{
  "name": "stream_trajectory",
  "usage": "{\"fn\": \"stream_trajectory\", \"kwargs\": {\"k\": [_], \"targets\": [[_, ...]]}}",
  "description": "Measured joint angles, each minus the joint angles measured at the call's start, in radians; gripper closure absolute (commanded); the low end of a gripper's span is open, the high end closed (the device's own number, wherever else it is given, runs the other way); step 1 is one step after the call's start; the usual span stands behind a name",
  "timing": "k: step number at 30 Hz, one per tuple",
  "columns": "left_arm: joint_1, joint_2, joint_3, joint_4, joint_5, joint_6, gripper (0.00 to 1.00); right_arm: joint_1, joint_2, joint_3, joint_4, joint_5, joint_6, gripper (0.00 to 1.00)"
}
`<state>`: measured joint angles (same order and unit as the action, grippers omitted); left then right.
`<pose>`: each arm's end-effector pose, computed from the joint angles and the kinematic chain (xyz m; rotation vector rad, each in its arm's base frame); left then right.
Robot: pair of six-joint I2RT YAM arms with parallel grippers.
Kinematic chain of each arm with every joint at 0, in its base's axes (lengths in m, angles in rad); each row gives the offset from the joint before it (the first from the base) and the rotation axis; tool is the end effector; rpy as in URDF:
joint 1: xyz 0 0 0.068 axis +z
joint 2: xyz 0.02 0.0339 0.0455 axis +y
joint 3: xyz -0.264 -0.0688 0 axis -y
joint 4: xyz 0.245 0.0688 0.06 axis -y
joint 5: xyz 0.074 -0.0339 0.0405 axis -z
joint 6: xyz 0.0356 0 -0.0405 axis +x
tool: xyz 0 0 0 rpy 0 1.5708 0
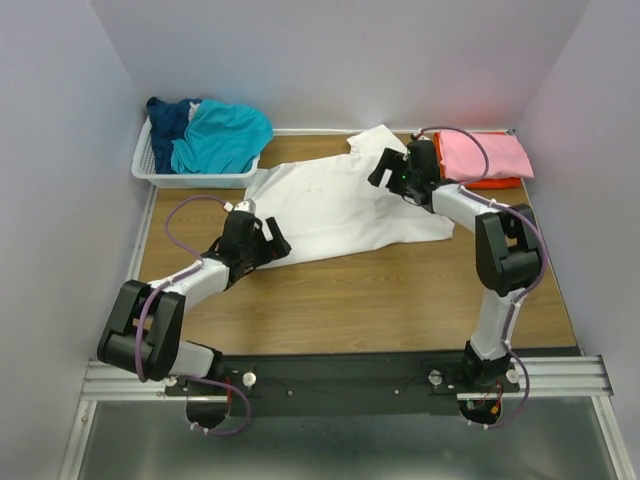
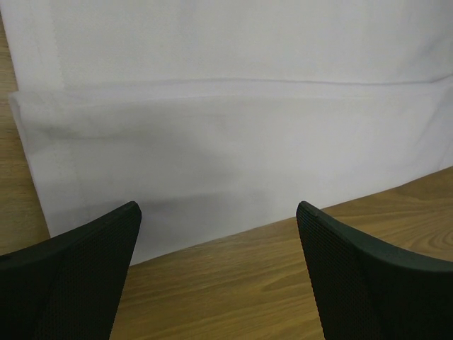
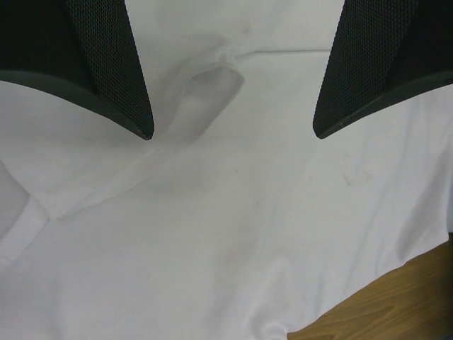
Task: Fold and stack the t-shirts
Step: Fold the tshirt
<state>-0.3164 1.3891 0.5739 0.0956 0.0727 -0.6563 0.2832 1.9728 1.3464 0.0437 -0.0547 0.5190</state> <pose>0.2523 -0.0853 0.1638 -0.3606 2.3311 -0.5755 0.4300 0.1272 0.2012 0.2265 2.1874 0.5178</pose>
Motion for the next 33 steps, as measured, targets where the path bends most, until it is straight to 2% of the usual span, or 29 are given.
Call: {"fn": "stream_trajectory", "kwargs": {"k": [9,13,19,24,28,33], "targets": [[0.0,-0.045,0.0,-0.024,-0.013,0.007,0.01,0.002,-0.354,-0.323,-0.007,0.116,-0.032,0.0],[0.0,-0.039,0.015,-0.031,-0.013,0.01,0.01,0.002,-0.337,-0.373,-0.042,0.16,-0.068,0.0],[0.0,0.023,0.095,-0.011,-0.013,0.013,0.02,0.002,-0.213,-0.363,-0.101,0.199,-0.101,0.0],[0.0,0.067,0.1,0.018,-0.012,0.013,0.02,0.002,-0.198,-0.351,-0.118,0.21,-0.109,0.0],[0.0,0.1,0.056,0.045,-0.009,0.006,0.02,0.002,-0.223,-0.389,-0.115,0.222,-0.083,0.0],[0.0,0.078,0.007,0.114,0.019,-0.004,0.02,0.002,-0.368,-0.537,-0.147,0.223,-0.023,0.0]]}}
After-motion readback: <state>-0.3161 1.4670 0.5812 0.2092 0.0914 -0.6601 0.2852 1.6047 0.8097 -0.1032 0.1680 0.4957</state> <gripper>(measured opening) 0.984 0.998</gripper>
